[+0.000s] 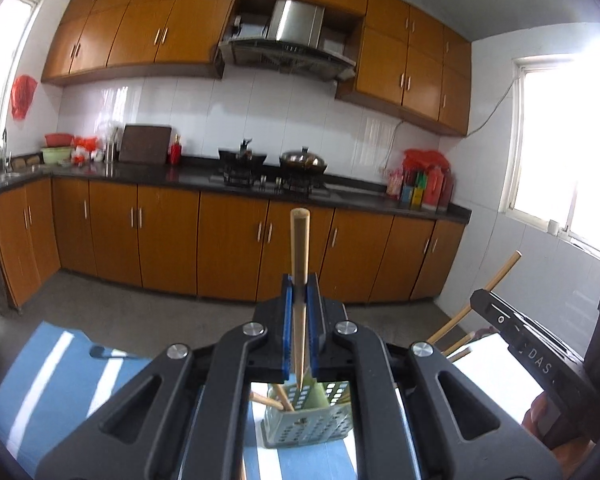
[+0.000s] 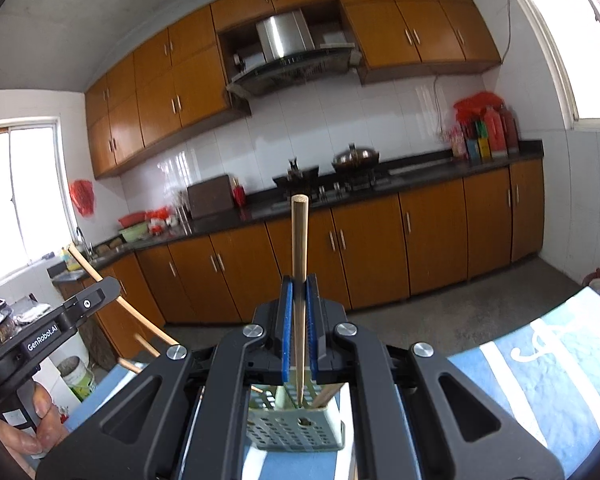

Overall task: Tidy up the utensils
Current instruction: 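Open both tools to release the chopsticks into the basket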

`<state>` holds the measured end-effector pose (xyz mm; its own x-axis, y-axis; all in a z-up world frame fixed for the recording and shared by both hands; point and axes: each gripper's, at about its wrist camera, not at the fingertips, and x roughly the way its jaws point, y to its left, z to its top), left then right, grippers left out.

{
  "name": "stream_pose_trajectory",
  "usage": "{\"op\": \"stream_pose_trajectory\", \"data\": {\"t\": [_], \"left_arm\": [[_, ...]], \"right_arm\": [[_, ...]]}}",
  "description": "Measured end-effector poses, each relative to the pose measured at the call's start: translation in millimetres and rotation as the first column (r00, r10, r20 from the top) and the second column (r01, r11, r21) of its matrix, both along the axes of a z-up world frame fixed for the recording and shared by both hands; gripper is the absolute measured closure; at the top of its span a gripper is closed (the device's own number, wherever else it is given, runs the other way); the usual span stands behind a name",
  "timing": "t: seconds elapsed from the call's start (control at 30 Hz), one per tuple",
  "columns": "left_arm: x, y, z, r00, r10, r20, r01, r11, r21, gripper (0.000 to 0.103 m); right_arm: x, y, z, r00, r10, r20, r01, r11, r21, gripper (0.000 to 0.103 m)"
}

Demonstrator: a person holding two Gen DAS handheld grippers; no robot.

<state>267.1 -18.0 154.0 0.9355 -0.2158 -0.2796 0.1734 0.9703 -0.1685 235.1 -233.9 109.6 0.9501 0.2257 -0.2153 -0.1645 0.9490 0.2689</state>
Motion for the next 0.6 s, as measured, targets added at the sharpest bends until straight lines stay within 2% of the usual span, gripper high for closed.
{"op": "stream_pose_trajectory", "data": {"t": [0.17, 0.27, 0.37, 0.43, 0.47, 0.6], "left_arm": [[14.6, 2.3, -22.4, 0.998, -0.004, -0.066, 0.005, 1.000, 0.010, 0.095], [15.1, 7.0, -27.2, 0.996, -0.005, -0.084, 0.005, 1.000, 0.004, 0.093], [9.1, 13.0, -23.7, 0.997, 0.002, -0.077, -0.002, 1.000, 0.002, 0.089], [0.8, 16.8, -19.2, 0.998, 0.008, -0.065, -0.008, 1.000, 0.000, 0.086], [-3.4, 18.4, -16.7, 0.998, 0.010, -0.058, -0.010, 1.000, -0.003, 0.086], [-28.8, 27.5, -7.4, 0.999, 0.024, -0.033, -0.025, 1.000, -0.003, 0.078]], "right_arm": [[8.2, -1.6, -10.2, 0.998, 0.014, -0.057, -0.013, 1.000, 0.015, 0.096], [5.6, -2.6, -8.3, 0.998, 0.013, -0.055, -0.012, 1.000, 0.008, 0.095], [-2.9, -6.8, -3.4, 0.999, 0.006, -0.043, -0.006, 1.000, 0.007, 0.093], [-9.9, -10.6, 0.7, 0.999, -0.004, -0.032, 0.004, 1.000, 0.008, 0.084], [-17.6, -14.3, 3.2, 1.000, -0.012, -0.024, 0.012, 1.000, 0.007, 0.082], [-39.0, -28.1, 3.4, 0.998, -0.049, -0.028, 0.049, 0.999, -0.002, 0.082]]}}
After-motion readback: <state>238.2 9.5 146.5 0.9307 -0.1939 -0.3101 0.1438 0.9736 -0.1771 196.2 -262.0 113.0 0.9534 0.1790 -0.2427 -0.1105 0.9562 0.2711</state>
